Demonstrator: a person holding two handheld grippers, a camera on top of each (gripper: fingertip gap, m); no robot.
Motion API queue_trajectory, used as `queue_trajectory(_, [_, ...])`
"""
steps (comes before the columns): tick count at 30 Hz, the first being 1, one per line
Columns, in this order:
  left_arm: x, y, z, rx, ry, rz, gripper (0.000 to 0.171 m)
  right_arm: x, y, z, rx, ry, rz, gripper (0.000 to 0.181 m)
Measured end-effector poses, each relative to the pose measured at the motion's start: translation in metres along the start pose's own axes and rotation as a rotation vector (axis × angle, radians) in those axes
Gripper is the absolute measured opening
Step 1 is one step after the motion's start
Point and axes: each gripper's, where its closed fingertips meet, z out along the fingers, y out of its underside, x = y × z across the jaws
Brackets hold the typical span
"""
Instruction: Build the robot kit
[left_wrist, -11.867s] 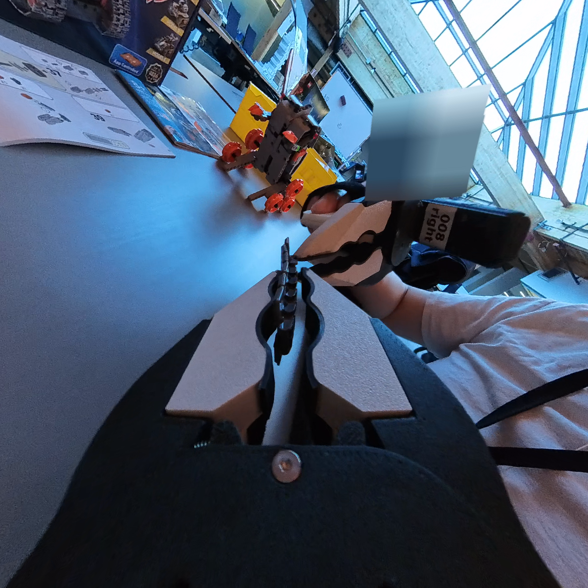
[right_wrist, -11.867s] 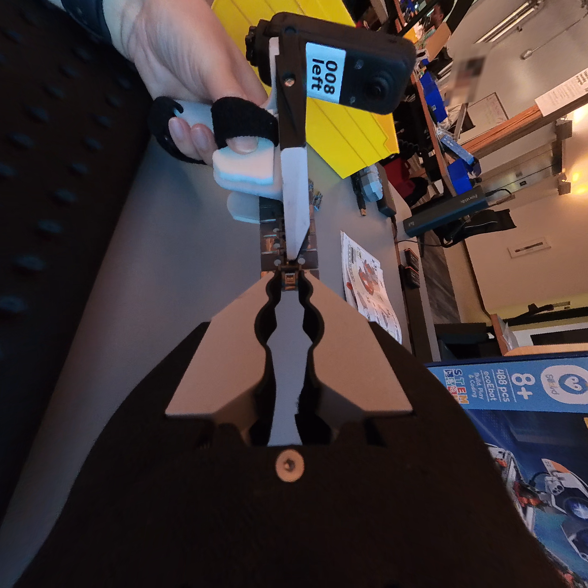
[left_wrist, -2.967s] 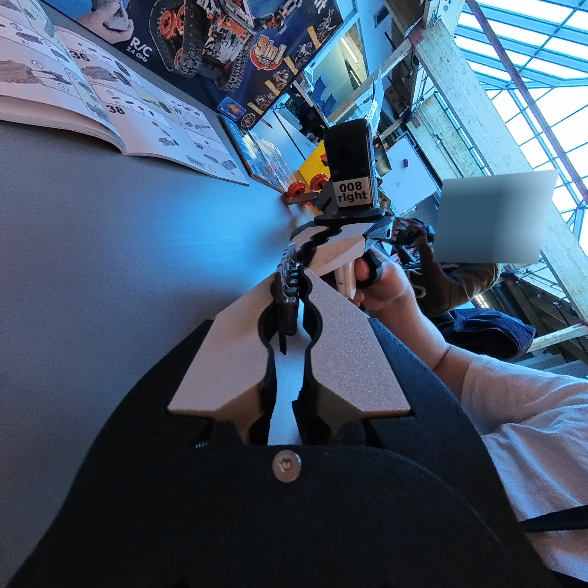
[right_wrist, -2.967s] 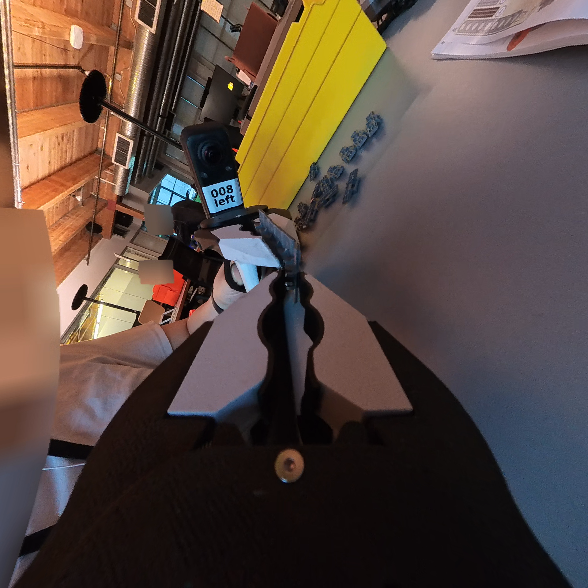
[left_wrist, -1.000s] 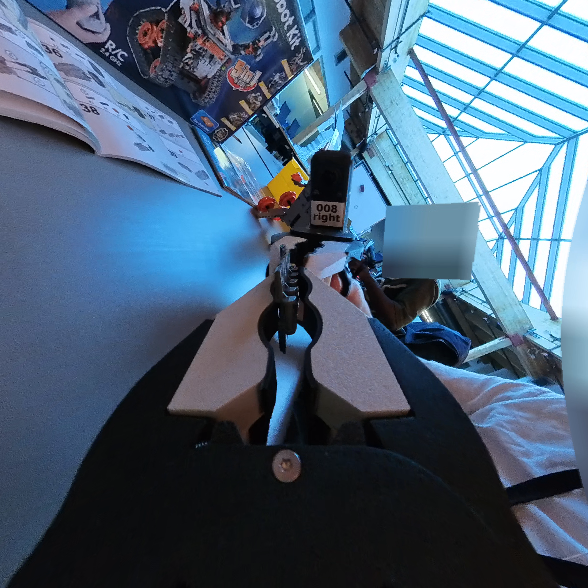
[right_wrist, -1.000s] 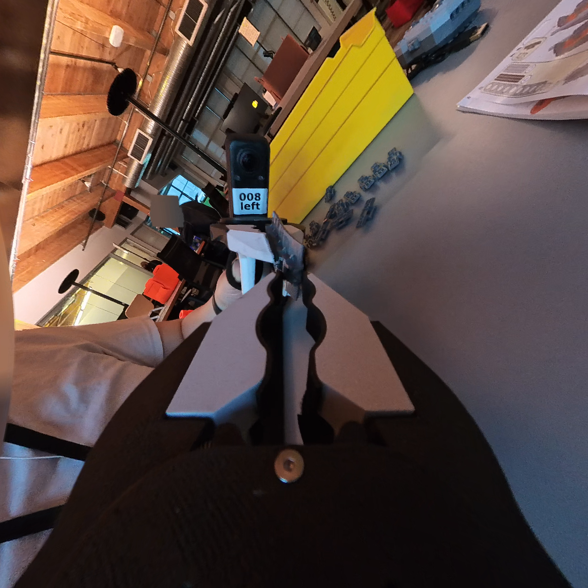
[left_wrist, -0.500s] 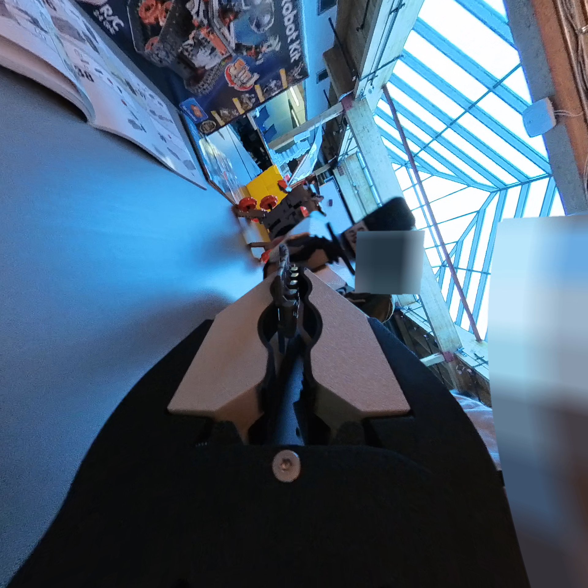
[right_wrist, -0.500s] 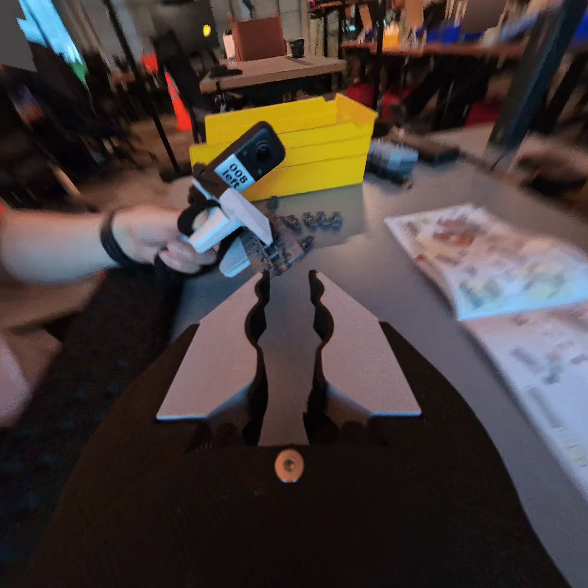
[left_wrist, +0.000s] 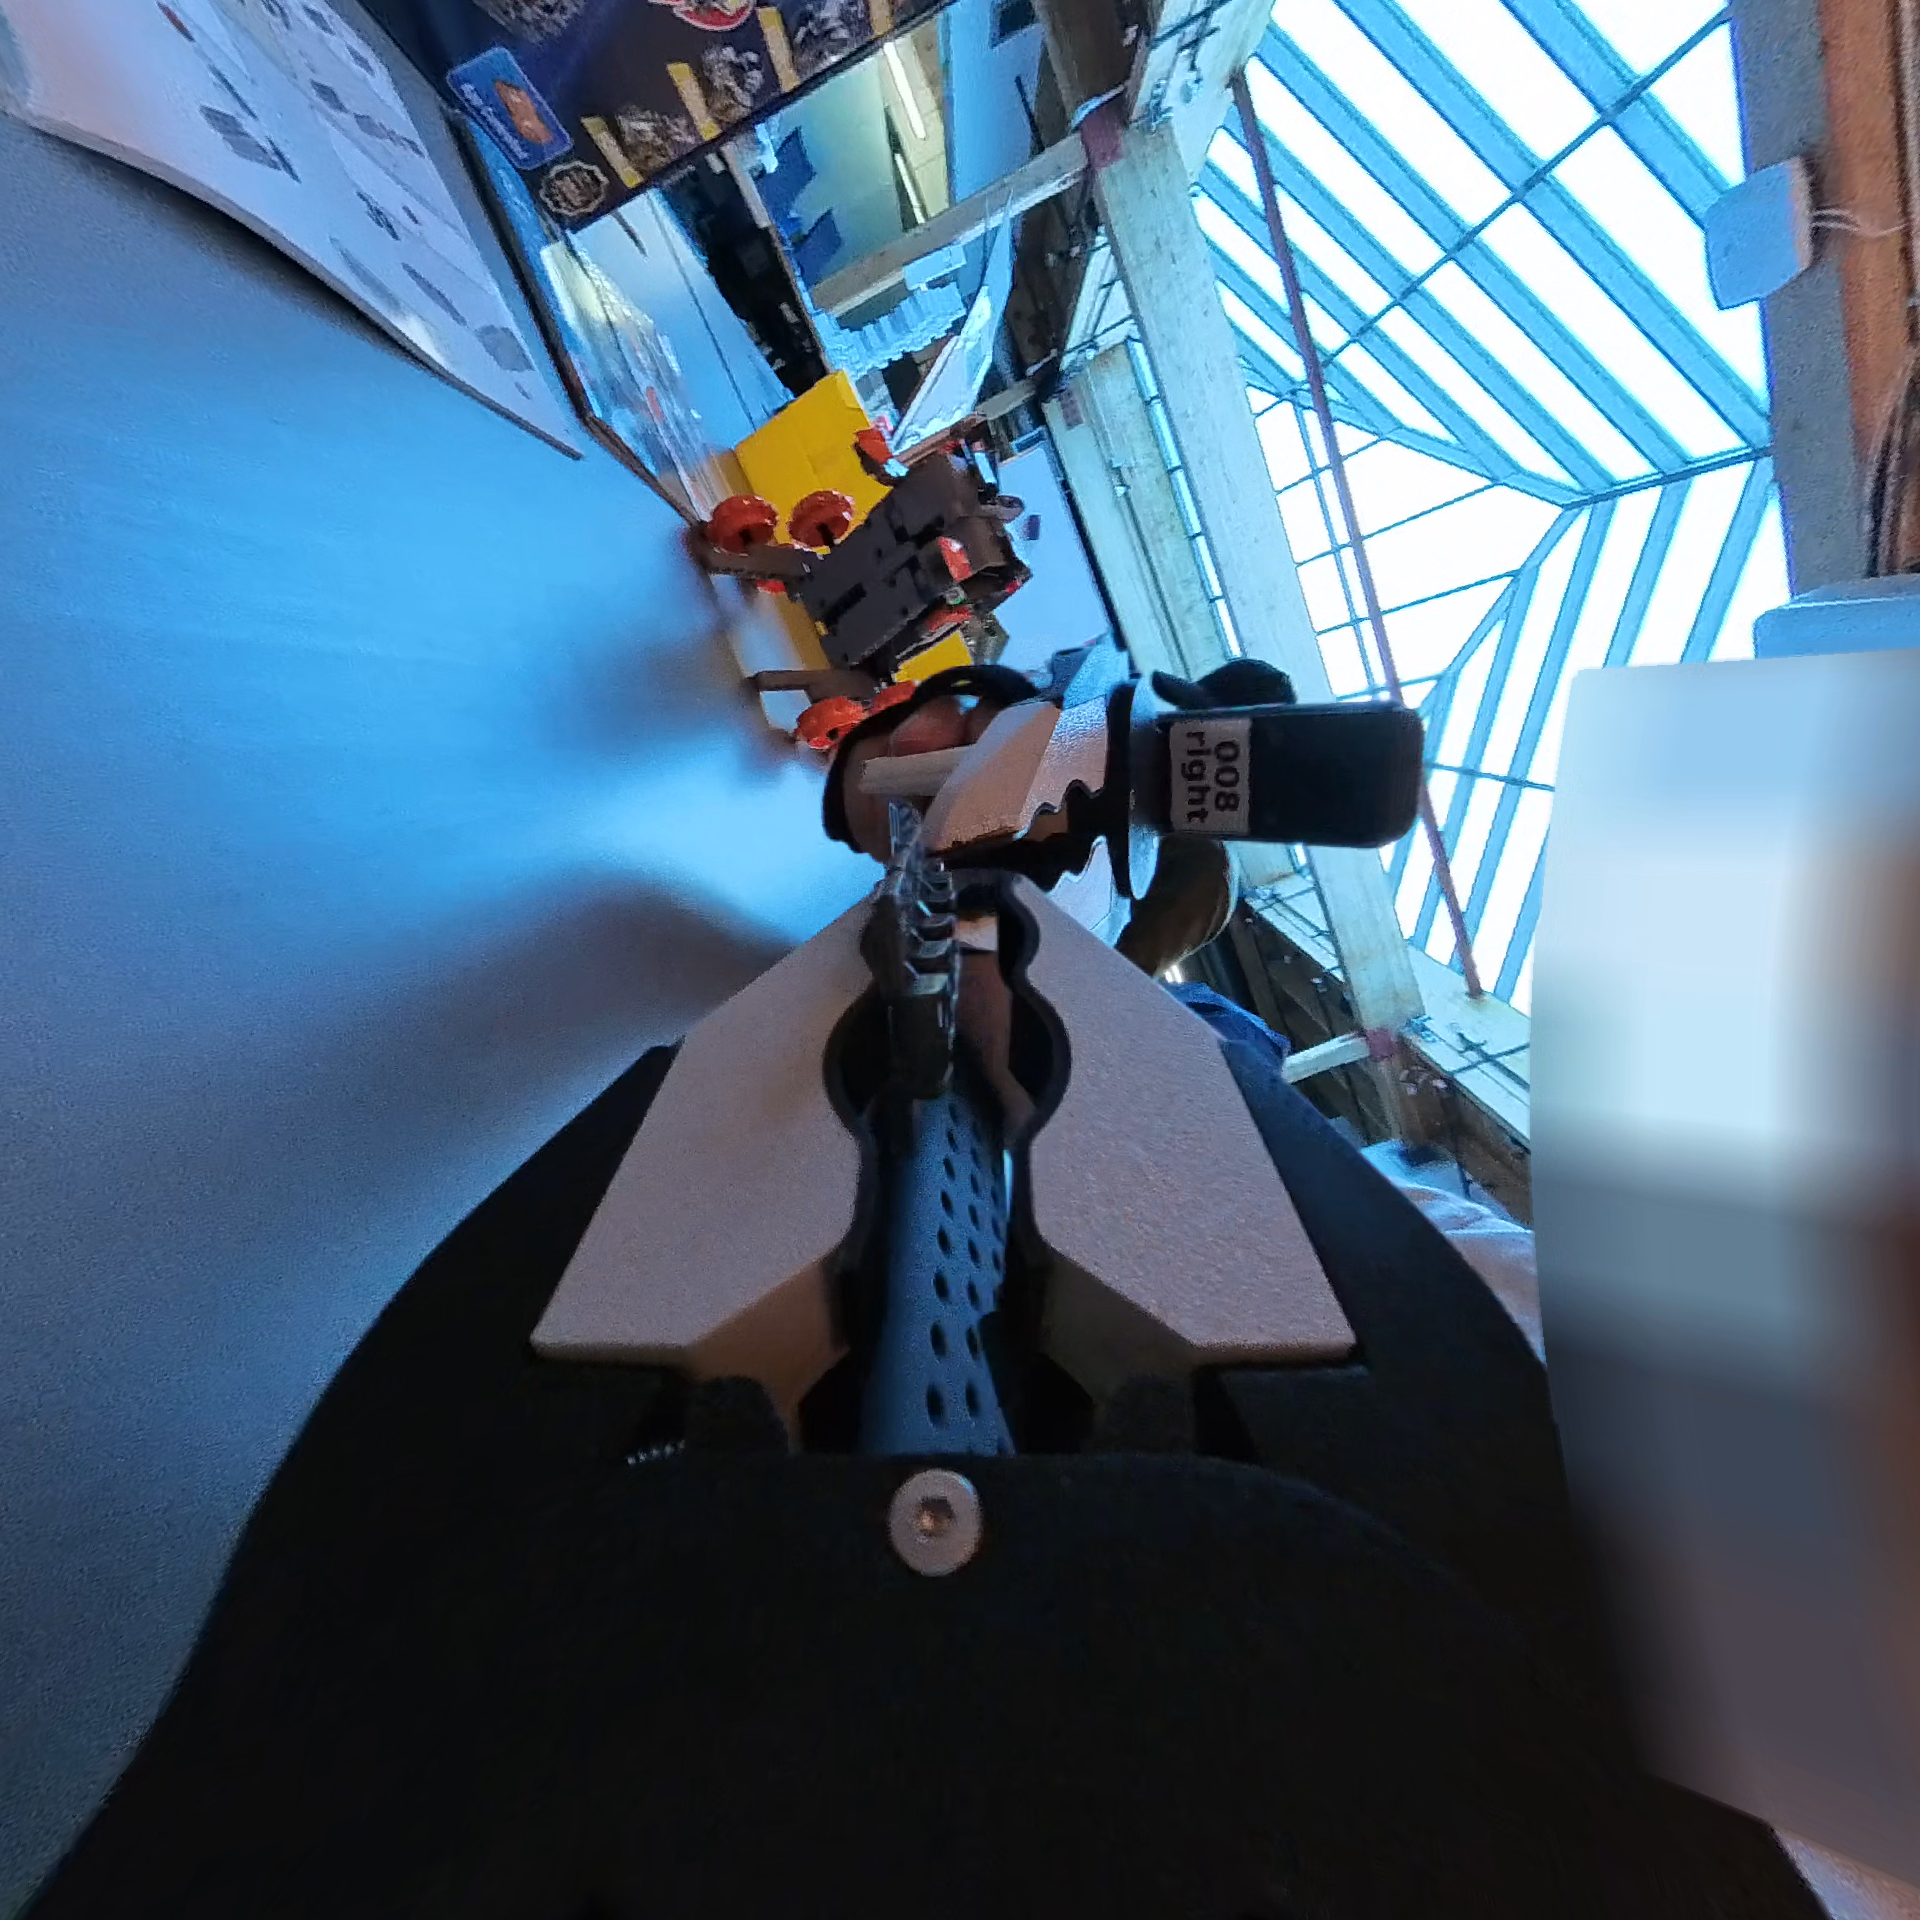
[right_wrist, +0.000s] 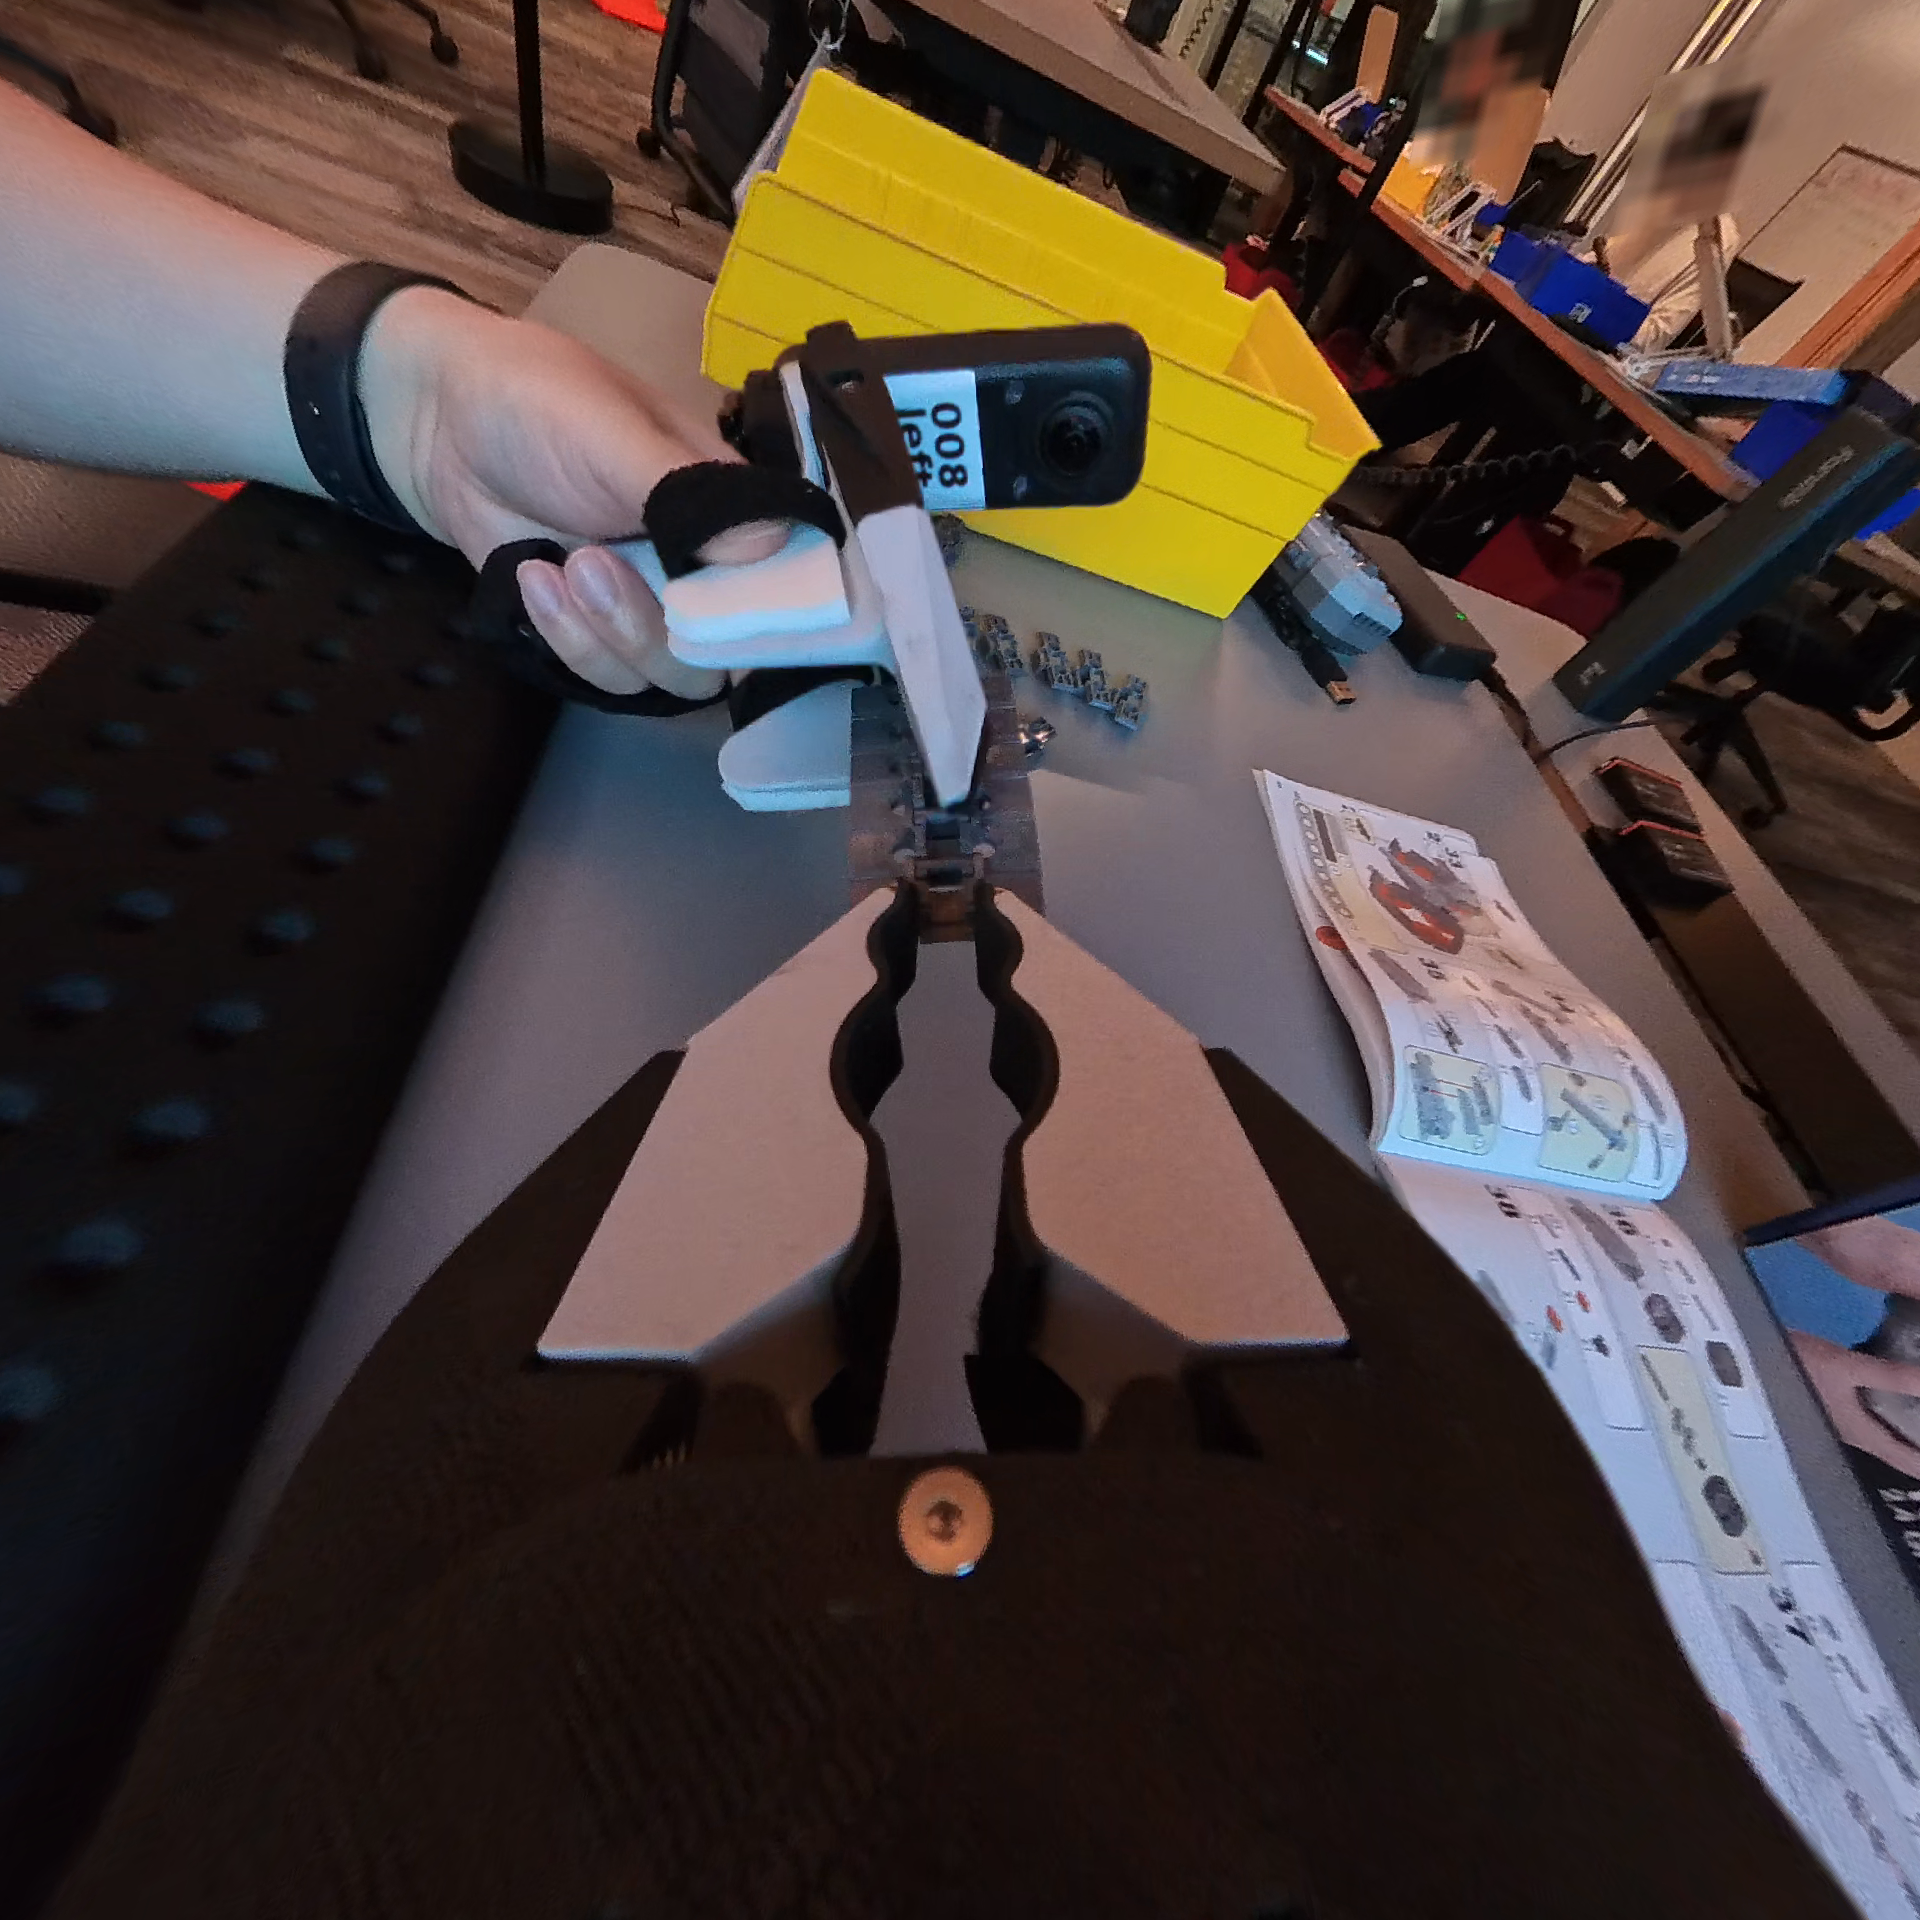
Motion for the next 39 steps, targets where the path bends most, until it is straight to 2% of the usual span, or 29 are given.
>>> queue_trajectory(2, [0.000,-0.001,0.000,0.005,-0.002,0.006,0.032,-0.003,-0.003,-0.002,0.000,-0.008,-0.027,0.008])
queue_trajectory(9, [0.013,-0.006,-0.007,0.000,0.029,0.081,0.040,-0.020,-0.011,-0.009,-0.005,-0.063,-0.119,0.008])
queue_trajectory(12, [0.025,-0.006,-0.014,-0.104,0.034,0.125,0.039,-0.031,-0.007,-0.009,-0.079,-0.104,-0.241,0.008])
queue_trajectory(18, [0.015,0.010,-0.018,-0.464,-0.200,0.282,0.035,-0.033,-0.010,0.006,-0.166,-0.151,-0.447,0.008])
queue_trajectory(23, [0.008,0.022,-0.025,-0.581,-0.190,0.248,0.032,-0.033,-0.023,0.021,-0.143,-0.184,-0.543,0.008])
queue_trajectory(28, [0.008,0.021,-0.042,-0.582,-0.188,0.225,0.025,-0.032,-0.025,0.034,-0.123,-0.185,-0.580,0.009])
queue_trajectory(29, [0.007,0.021,-0.044,-0.582,-0.191,0.237,0.021,-0.033,-0.028,0.036,-0.102,-0.192,-0.568,0.009])
queue_trajectory(30, [0.006,0.023,-0.048,-0.599,-0.203,0.256,0.010,-0.033,-0.031,0.039,-0.084,-0.195,-0.559,0.009])
queue_trajectory(32, [0.003,0.022,-0.054,-0.586,-0.227,0.276,0.008,-0.030,-0.032,0.046,-0.071,-0.194,-0.538,0.010])
queue_trajectory(35, [0.004,0.010,-0.065,-0.496,-0.246,0.237,0.007,-0.022,-0.037,0.057,-0.032,-0.160,-0.485,0.010])
queue_trajectory(39, [0.024,-0.016,-0.080,-0.274,-0.175,0.129,0.007,0.002,-0.064,0.054,0.125,-0.083,-0.289,0.020])
